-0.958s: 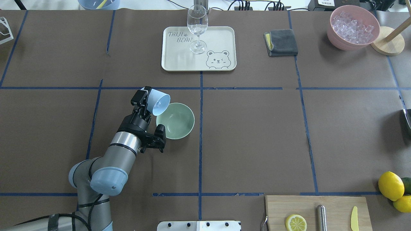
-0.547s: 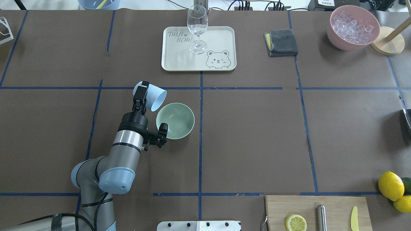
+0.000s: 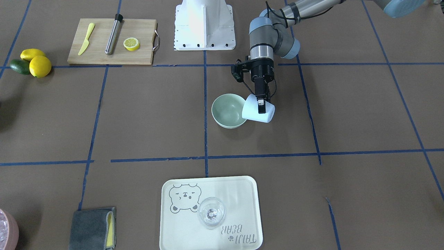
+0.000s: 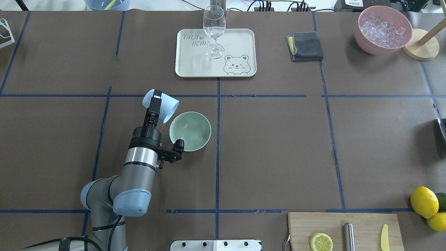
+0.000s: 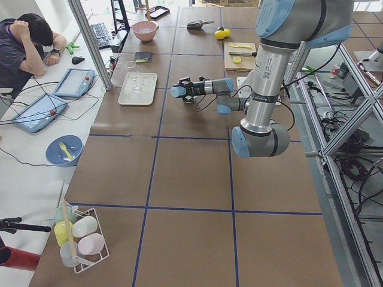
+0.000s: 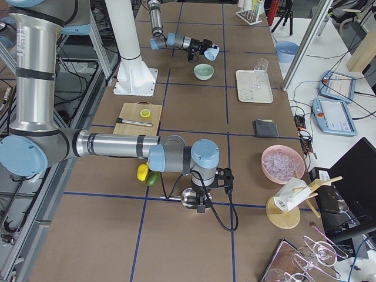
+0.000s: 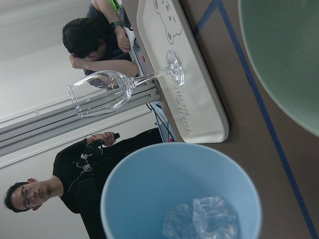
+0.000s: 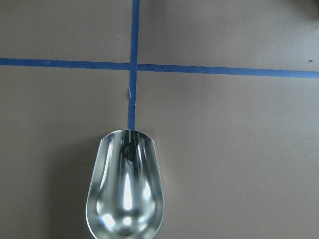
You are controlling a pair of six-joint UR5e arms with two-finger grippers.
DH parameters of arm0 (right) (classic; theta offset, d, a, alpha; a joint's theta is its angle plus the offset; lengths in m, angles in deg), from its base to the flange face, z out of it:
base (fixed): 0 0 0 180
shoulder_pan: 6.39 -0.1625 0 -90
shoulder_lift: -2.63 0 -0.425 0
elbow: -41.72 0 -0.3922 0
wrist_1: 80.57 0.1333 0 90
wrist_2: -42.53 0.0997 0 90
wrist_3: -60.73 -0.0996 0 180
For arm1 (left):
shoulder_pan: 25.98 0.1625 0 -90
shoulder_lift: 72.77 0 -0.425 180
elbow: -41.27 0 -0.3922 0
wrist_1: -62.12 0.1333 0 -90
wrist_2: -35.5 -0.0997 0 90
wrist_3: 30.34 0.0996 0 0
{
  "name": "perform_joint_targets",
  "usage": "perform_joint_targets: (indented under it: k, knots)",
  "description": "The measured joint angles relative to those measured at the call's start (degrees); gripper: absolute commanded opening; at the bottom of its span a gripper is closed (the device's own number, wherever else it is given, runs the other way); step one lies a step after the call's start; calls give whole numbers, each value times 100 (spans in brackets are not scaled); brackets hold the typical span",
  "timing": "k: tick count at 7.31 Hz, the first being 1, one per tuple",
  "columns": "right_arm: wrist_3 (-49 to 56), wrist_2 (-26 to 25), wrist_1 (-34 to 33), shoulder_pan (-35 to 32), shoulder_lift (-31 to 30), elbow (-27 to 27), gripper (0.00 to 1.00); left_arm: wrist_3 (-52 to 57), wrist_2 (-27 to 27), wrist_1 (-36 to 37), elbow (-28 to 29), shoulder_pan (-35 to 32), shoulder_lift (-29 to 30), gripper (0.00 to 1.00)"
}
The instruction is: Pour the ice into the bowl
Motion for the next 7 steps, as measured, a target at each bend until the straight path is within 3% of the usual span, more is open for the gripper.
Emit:
perform_joint_targets:
  k: [3, 7]
  knots:
    - [0, 42, -1, -43, -42, -1, 100, 203, -548, 7, 6, 142, 29, 0]
    - [0, 86, -1, -97, -72, -16, 100, 223, -662, -35, -10, 172, 20, 0]
